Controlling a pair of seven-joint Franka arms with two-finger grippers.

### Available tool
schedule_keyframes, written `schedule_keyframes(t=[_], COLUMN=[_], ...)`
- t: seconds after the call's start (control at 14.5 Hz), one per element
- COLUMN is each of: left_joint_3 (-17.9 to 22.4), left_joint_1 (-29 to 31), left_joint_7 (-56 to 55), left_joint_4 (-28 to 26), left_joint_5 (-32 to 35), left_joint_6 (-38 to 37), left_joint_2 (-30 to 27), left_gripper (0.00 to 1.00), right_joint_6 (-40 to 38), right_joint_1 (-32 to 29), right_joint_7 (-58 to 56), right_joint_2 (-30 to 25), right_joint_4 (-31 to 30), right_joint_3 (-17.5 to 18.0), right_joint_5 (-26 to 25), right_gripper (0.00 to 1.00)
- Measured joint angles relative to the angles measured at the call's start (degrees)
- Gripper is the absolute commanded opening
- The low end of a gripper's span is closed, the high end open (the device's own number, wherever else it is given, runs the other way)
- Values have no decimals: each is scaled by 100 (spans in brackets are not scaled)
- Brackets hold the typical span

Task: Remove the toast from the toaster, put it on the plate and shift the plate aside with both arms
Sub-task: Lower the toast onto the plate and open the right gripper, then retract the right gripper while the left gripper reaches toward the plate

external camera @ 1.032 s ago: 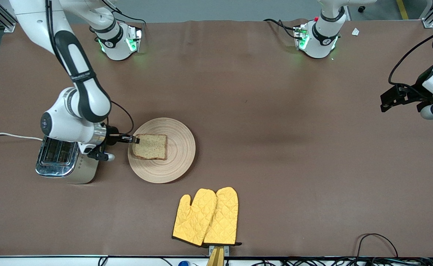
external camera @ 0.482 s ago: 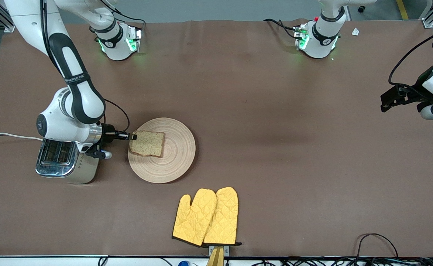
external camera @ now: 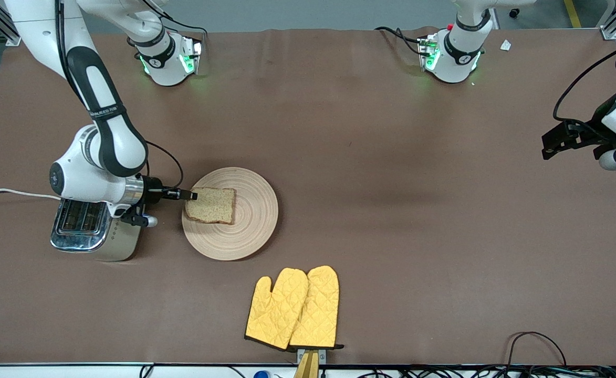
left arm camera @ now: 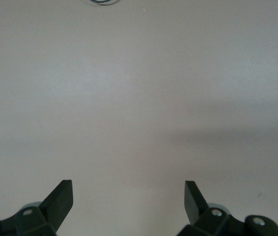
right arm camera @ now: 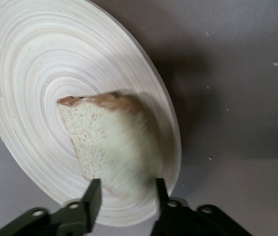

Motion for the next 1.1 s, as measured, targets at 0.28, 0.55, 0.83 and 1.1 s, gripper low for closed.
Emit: schedule_keyframes(t=[0.28, 0.55, 0.83, 1.1], left_joint_3=[0, -5, -33, -198], left_joint_1=[0, -10, -67, -186], left_joint_7=[0, 0, 0, 2], left_joint_4=[-8, -42, -168, -332], left_joint_5=[-12, -407, -1285, -2241], left_joint_6=[0, 0, -3, 137], left_joint_2=[4, 72, 400, 1094], left_gripper=[100, 100, 100, 100], right_joint_6=[-678, -1080, -1843, -2483], right_joint_1=[-235, -263, -445, -519], right_joint_7=[-46, 318, 394, 394], right_joint_2=[-105, -687, -1392, -1863], right_joint_4=[285, 691, 1201, 1792], right_joint_3=[-80, -95, -127, -139], right_joint_5=[-513, -1808, -2878, -3586], right_gripper=[100, 100, 100, 100])
